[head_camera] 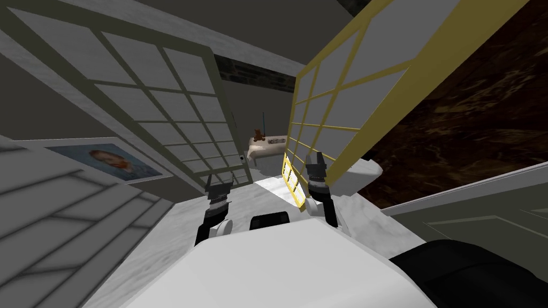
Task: Pull the door open
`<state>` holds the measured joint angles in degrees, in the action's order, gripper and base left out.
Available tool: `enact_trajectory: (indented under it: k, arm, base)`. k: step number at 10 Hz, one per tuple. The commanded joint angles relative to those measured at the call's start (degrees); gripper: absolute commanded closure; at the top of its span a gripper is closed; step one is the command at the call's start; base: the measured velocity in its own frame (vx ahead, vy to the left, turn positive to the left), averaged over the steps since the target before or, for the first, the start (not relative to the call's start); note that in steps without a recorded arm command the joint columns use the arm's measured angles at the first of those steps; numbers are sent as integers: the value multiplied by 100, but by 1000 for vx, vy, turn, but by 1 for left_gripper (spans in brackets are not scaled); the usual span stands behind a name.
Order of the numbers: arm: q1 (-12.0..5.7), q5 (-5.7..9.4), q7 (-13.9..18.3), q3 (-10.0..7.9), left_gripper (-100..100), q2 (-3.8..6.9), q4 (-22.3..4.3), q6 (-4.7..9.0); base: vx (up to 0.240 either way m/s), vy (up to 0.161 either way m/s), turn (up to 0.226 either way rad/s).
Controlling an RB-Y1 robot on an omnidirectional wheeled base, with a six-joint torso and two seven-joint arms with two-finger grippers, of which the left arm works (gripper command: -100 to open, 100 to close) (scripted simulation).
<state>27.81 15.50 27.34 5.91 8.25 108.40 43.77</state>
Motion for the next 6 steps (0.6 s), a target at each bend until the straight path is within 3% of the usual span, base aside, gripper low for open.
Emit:
enact_trajectory:
  k: [1,6]
  arm:
    - [26,95,209,47,-100,34,-163,65]
    - [63,413,849,146,-100,176,-725,286]
  base:
    - [99,9,-71]
    - [104,16,-57]
